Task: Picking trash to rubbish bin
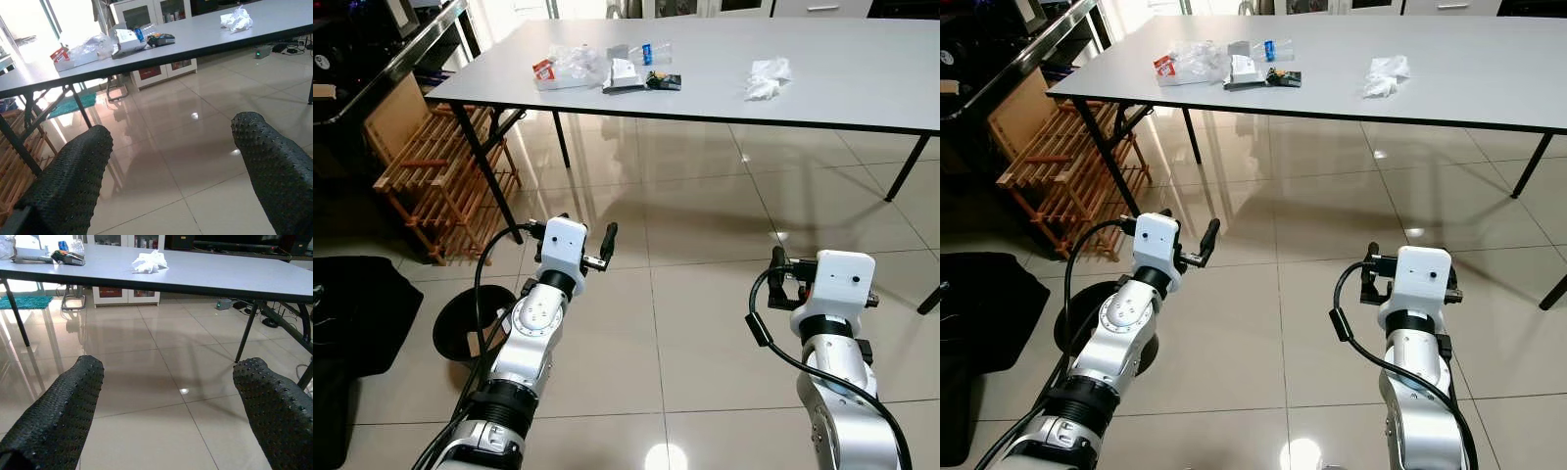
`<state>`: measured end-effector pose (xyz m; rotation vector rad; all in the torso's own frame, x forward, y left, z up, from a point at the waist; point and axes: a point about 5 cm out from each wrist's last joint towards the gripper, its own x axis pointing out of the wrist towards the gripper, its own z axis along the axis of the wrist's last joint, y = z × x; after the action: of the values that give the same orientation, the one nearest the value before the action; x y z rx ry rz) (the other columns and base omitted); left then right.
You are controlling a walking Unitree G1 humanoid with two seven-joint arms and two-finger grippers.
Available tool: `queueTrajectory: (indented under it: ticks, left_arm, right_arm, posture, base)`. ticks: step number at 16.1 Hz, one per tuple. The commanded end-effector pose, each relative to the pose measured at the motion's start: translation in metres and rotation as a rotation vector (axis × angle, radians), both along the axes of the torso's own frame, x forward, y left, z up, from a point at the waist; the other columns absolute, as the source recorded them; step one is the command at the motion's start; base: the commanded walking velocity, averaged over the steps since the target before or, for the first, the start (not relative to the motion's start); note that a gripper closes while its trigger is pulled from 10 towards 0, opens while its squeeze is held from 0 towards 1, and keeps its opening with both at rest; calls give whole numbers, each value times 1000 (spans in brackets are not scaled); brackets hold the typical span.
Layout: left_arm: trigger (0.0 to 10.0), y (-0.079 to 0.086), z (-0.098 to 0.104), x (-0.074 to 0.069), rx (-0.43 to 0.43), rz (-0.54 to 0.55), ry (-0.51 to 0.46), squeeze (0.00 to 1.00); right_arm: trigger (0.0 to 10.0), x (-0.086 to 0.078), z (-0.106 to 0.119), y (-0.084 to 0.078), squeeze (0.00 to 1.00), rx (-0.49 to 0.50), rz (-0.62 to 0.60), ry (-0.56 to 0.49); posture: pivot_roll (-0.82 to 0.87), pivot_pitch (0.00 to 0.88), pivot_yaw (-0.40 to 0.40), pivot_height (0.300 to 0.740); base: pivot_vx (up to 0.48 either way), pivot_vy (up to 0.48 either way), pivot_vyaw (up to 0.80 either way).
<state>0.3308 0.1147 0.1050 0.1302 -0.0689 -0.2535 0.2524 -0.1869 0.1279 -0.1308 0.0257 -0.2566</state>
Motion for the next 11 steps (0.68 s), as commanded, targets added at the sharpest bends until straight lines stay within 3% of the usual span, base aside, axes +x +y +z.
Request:
queueTrajectory:
  ticks: [1,10,11]
  left_arm:
    - [10000,4,-1,0,6,15,0,0]
    - [10000,4,-1,0,6,15,0,0]
    - [10000,4,-1,0,7,16,-1,0]
  right_arm:
    - [10000,-1,3,0,0,1,-3,-16]
    - [10000,-1,3,0,0,1,-3,-16]
    - [10000,-1,3,0,0,3,-2,-16]
  posture:
    - [-162,56,105,740]
    - [-162,56,105,740]
    - [0,0,0,740]
  base:
    - [0,0,0]
    - [0,0,0]
    - [0,0,0]
